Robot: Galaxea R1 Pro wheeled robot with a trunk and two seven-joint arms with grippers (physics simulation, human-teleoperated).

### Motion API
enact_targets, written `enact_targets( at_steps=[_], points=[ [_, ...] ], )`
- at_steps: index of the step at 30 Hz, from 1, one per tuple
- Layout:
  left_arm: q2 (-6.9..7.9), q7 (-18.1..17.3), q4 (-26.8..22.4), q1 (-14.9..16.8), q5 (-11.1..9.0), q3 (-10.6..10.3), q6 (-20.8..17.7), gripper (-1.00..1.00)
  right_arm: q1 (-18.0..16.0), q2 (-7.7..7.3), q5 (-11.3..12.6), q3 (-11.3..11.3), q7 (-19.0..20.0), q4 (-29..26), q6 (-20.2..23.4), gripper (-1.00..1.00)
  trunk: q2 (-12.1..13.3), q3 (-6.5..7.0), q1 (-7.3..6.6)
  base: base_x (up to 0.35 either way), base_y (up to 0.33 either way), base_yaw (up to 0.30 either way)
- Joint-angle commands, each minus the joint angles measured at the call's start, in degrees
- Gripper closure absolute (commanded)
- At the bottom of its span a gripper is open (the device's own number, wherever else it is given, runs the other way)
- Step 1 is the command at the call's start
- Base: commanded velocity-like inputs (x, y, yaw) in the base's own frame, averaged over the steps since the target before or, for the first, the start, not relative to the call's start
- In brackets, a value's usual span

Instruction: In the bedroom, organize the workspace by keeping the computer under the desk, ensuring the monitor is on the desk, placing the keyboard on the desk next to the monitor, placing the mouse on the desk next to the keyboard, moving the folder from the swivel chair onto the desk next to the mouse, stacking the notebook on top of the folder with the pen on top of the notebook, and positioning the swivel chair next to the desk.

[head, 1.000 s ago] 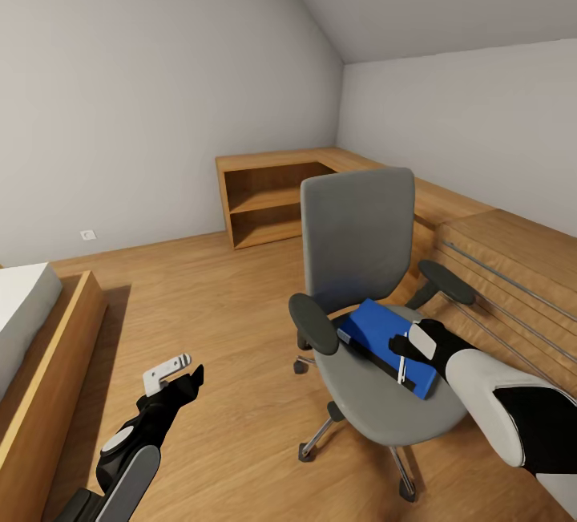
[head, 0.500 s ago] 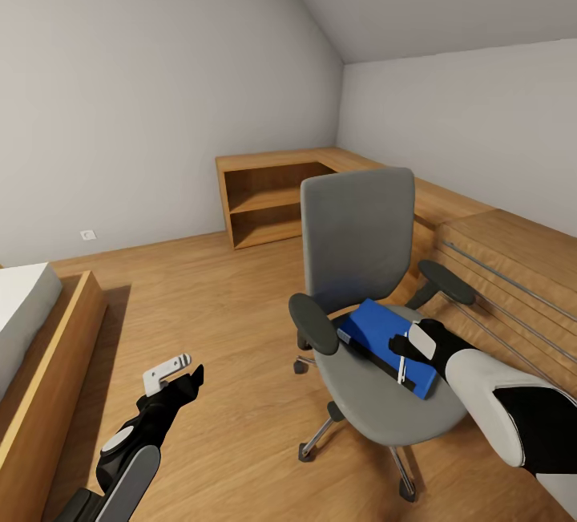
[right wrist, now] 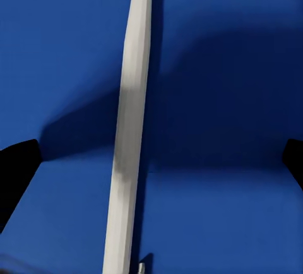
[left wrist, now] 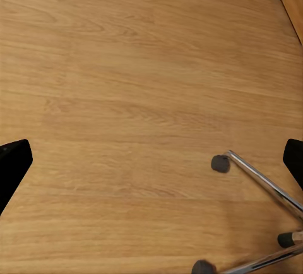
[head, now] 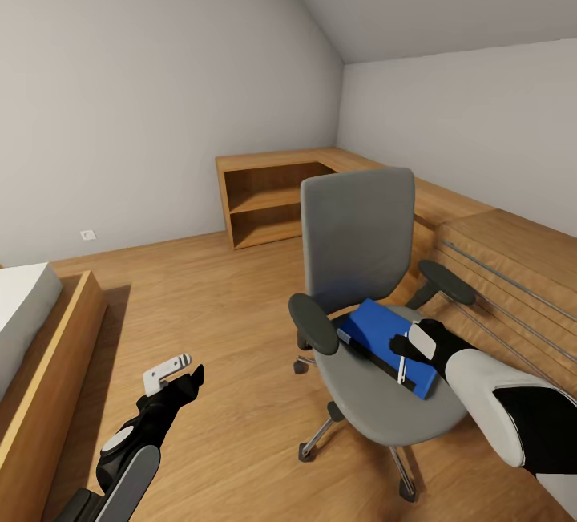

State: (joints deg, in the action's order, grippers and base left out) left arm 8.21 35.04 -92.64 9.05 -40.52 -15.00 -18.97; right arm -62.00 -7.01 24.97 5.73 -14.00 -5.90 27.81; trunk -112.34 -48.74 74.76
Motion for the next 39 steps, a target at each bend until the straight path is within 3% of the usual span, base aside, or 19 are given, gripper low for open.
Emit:
enact_targets(
  at_steps=[1, 39],
  points=[
    [0.06, 0.5, -0.1, 0.1, -0.4, -0.1, -0.1, -1.00, 0.0, -0.03, 1.5, -0.3, -0.2, -0.1, 0.2, 1.00, 0.0, -0.06, 0.00, 0.000, 0.000, 0.000],
    [0.04, 0.5, -0.1, 0.1, -0.4, -0.1, -0.1, -1.00, 0.0, -0.10, 1.5, -0.3, -0.3, -0.4, -1.6, 1.00, 0.0, -0.06, 0.00, 0.000, 0.000, 0.000]
  ],
)
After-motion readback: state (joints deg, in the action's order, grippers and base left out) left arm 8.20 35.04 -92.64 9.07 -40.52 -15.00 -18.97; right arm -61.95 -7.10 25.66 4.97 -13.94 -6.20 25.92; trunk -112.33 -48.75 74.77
